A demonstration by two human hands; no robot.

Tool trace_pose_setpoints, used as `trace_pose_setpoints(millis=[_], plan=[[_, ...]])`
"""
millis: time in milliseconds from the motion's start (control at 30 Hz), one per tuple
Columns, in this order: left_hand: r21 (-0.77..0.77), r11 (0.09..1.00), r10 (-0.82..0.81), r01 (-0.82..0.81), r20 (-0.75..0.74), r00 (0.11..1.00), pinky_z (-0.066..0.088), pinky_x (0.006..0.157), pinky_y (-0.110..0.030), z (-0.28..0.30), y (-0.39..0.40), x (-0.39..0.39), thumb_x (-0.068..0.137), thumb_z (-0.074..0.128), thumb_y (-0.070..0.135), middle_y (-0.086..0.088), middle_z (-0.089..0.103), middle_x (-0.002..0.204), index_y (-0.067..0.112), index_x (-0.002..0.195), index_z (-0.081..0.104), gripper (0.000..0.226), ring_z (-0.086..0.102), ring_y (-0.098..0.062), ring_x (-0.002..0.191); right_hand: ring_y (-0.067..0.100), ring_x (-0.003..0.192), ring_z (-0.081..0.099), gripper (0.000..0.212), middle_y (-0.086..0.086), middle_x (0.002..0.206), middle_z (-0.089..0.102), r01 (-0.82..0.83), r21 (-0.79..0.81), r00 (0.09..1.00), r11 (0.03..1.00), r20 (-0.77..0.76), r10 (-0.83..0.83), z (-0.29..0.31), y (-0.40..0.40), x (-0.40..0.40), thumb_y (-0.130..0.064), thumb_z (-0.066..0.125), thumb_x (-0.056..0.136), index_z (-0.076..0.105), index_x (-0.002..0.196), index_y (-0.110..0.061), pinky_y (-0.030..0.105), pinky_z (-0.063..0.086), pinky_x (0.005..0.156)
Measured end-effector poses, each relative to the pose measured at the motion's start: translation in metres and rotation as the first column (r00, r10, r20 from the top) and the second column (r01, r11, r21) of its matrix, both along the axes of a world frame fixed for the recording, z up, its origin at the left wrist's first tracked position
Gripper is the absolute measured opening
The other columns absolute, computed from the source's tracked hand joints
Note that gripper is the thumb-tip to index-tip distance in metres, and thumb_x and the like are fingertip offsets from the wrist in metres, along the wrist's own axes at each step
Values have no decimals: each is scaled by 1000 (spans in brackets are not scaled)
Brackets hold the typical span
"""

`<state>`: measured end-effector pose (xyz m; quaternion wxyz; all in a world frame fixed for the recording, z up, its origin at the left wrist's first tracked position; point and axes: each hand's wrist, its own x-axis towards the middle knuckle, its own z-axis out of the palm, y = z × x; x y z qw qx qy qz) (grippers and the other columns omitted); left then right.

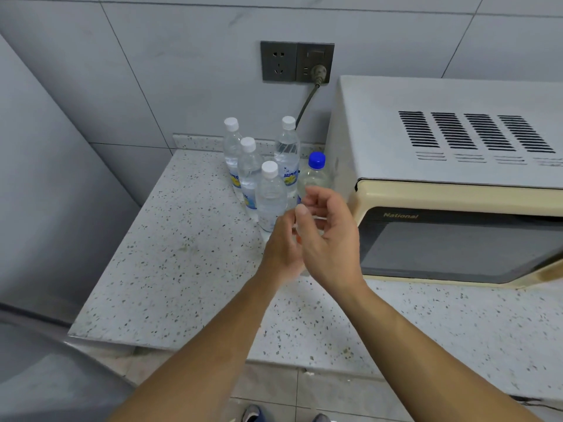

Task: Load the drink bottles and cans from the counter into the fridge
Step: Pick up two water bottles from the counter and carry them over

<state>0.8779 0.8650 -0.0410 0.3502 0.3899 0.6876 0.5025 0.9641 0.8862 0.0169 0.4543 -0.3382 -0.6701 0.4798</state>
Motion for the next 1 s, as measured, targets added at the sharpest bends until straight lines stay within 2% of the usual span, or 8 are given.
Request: trace_pose_setpoints(millis=[133, 233, 333, 433, 533, 633, 800, 1000], plan=[[-154, 973, -194, 174, -123, 973, 57, 83, -34, 0, -17, -55, 79, 67, 41, 6, 71, 108, 25, 117, 66, 40, 68, -14, 99, 1, 97, 62, 25, -14, 107, 65, -56, -3, 998, 998, -30, 56, 7, 7, -15, -19, 62, 94, 61, 118, -19, 13, 50, 79], [-65, 971, 217, -231, -178, 960, 56, 78, -33, 18, -18, -98, 85, 65, 36, 12, 71, 93, 27, 99, 70, 17, 68, -13, 91, 0, 113, 58, 30, -10, 121, 61, -113, -30, 993, 993, 14, 113, 14, 10, -37, -22, 60, 96, 57, 125, -23, 14, 48, 91], [75, 894, 446, -441, -235, 864, 51, 80, -29, 46, 9, -127, 88, 64, 34, 13, 60, 110, 32, 120, 57, 33, 62, -9, 98, -1, 124, 44, 40, -7, 138, 50, -105, 13, 987, 994, 127, 102, 18, 17, -65, -22, 56, 98, 49, 137, -22, 17, 36, 104], [46, 946, 310, -320, -407, 859, 44, 93, -32, 60, 37, -147, 93, 61, 30, -3, 44, 139, 30, 140, 44, 50, 55, -18, 113, 6, 134, 36, 48, 1, 149, 39, -99, -5, 972, 995, 213, 97, 16, 31, -85, -17, 51, 100, 38, 147, -15, 19, 28, 109], [-65, 978, 133, -197, -534, 835, 40, 105, -38, 61, 53, -157, 98, 56, 25, -8, 36, 147, 29, 145, 41, 50, 47, -26, 127, 16, 141, 34, 50, 5, 153, 36, -70, -65, 945, 995, 315, 87, 7, 47, -95, -16, 48, 102, 33, 150, -14, 24, 29, 112], [-84, 987, 65, -140, -589, 806, 42, 103, -43, 57, 56, -158, 97, 57, 24, -7, 46, 142, 29, 140, 46, 45, 48, -29, 125, 21, 130, 46, 45, 7, 142, 47, -26, -77, 924, 997, 380, 53, -5, 53, -100, -20, 50, 101, 41, 144, -14, 31, 39, 106], [76, 968, 239, -239, -575, 782, 49, 87, -40, 48, 38, -152, 91, 67, 25, 0, 62, 120, 26, 121, 59, 31, 57, -26, 105, 19, 107, 49, 36, 5, 122, 46, -14, -56, 911, 998, 411, 36, -21, 46, -106, -26, 64, 94, 52, 125, -16, 26, 37, 86], [202, 921, 389, -332, -477, 788, 48, 78, -27, 34, -12, -138, 89, 69, 17, 3, 62, 117, 22, 128, 60, 41, 59, -18, 95, 10, 99, 44, 27, 5, 120, 53, -117, -19, 922, 993, 370, 116, -28, 29, -102, -25, 62, 96, 54, 120, -16, 21, 34, 82]])
